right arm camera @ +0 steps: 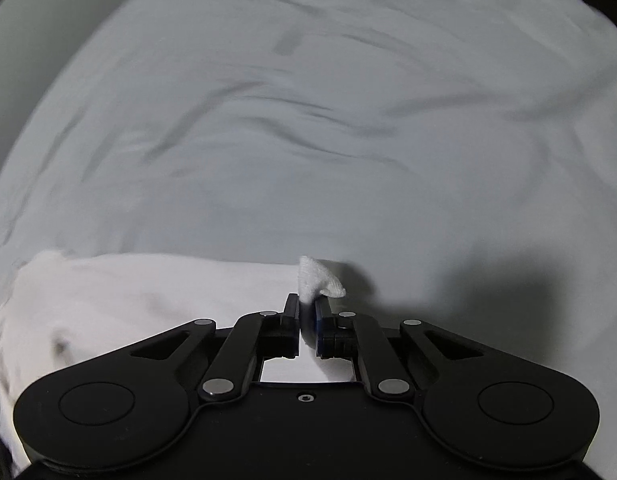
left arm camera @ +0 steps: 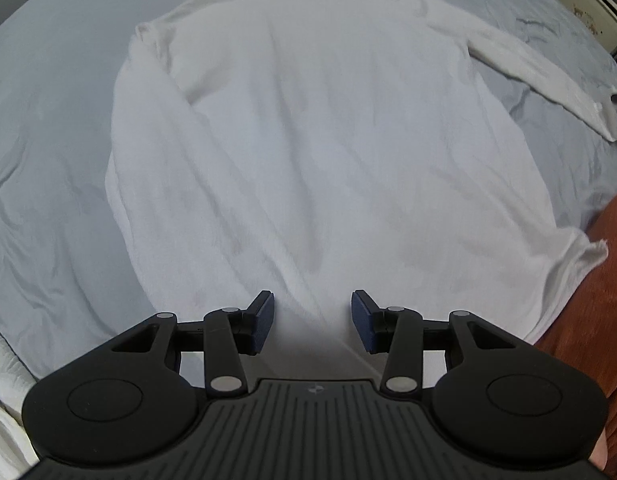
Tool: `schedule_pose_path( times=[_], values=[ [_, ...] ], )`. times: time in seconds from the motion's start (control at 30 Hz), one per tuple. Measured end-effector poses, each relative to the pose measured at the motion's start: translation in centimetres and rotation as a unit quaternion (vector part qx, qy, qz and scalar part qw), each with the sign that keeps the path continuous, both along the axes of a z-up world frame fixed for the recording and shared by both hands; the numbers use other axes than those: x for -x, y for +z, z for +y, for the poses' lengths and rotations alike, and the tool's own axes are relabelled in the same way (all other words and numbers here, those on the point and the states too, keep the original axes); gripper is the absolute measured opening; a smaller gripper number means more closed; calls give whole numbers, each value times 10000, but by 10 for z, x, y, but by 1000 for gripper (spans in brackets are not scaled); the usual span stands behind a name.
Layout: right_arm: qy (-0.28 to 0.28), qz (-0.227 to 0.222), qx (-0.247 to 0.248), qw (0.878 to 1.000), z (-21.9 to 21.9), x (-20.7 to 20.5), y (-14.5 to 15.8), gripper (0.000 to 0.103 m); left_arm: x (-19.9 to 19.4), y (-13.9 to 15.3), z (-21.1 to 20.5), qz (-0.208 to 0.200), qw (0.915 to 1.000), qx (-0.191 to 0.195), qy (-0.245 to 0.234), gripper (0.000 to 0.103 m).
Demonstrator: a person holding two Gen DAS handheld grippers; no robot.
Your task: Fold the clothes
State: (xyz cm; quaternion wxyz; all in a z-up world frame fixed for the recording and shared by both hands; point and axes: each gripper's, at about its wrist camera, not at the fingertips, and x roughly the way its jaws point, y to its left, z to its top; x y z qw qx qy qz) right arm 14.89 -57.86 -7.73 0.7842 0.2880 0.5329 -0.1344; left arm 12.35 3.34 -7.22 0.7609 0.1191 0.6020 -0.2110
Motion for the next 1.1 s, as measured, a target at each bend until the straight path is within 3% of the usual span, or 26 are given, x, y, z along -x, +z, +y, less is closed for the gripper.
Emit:
schedule_pose_path(
  times=[0.07, 0.2, 0.3, 0.43, 0.5, 0.57, 0.7, 0.83, 1.03, 1.1],
  values=[
    [408, -215, -53, 9989, 27, -13, 18, 7, -1, 2, -2, -30, 10000, 47, 2, 41],
    [1571, -672, -177, 9851, 106, -36, 60, 7, 2, 4, -9, -50, 9999, 149, -12, 41],
    [2543, -897, -243, 9626, 171, -40, 82, 7, 4, 1, -16, -44, 9998, 193, -38, 41],
    [3909, -1008, -419, 9140, 253, -28, 103, 7, 6, 1, -21, -44, 9996, 276, -59, 41],
    [4692, -847, -379, 8782, 296, -13, 107, 7, 7, 2, -23, -51, 9993, 358, -89, 41],
    [5203, -632, -387, 8508, 324, 3, 105, 7, 7, 4, -26, -38, 9988, 474, -108, 41],
    [5886, -105, -355, 8076, 357, 40, 103, 7, 5, 4, -36, -34, 9978, 644, -143, 41],
    [6180, 329, -396, 7845, 372, 64, 87, 7, 6, 3, -48, -11, 9962, 829, -252, 41],
    [6230, 782, -504, 7767, 380, 76, 64, 7, 14, -3, -62, 56, 9944, 934, -489, 41],
    [6260, 949, -462, 7726, 381, 80, 55, 7, 17, -6, -61, 67, 9952, 780, -580, 41]
  ],
)
